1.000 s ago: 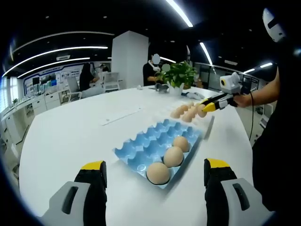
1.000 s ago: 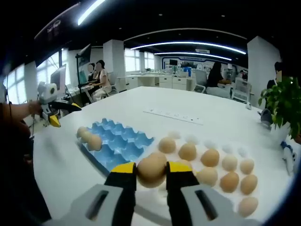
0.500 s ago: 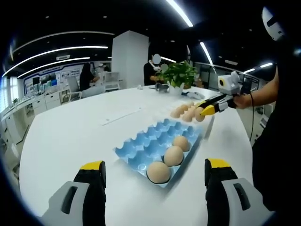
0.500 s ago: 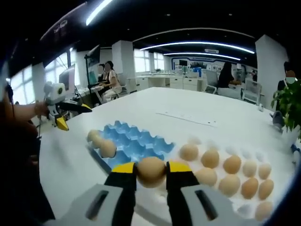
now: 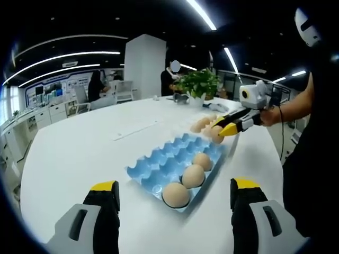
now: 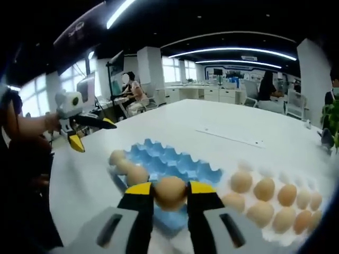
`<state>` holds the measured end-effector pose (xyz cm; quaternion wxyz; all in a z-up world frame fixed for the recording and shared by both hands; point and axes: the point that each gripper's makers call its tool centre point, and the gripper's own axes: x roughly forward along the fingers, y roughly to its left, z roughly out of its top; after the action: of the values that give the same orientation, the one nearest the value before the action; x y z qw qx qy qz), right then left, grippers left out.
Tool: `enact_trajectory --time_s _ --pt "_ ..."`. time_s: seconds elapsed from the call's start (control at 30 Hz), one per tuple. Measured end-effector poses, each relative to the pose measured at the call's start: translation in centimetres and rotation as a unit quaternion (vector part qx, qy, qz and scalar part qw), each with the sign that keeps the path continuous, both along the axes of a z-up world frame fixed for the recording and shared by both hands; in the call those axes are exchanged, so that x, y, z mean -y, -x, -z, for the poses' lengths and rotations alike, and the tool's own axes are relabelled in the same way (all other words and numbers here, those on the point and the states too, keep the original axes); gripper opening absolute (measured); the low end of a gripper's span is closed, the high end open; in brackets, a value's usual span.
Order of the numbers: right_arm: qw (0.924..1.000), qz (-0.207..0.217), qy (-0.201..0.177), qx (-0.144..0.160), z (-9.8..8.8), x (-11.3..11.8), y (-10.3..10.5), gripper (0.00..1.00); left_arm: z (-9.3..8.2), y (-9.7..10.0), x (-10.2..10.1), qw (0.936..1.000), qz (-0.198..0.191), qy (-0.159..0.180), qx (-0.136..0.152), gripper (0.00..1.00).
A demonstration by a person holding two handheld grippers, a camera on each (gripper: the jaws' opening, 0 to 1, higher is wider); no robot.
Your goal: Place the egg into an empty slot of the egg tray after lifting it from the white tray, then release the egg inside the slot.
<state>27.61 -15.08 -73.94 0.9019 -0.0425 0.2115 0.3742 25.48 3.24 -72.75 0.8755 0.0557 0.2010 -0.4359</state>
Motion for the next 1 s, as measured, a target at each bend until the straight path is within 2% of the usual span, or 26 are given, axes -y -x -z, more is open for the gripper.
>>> enact_trajectory --time_s 0.27,1.0 --pt "0.9997 -0.026 -0.002 -0.002 0.2 -2.1 0.1 0.23 -0.1 0.0 -0.3 1.0 -0.003 -0.001 0.0 0.87" --pt "0.9985 -0.05 0.006 -0.021 2.0 -3.1 0.3 0.23 -0.2 0.1 0.1 1.0 0.003 0.0 0.002 0.87"
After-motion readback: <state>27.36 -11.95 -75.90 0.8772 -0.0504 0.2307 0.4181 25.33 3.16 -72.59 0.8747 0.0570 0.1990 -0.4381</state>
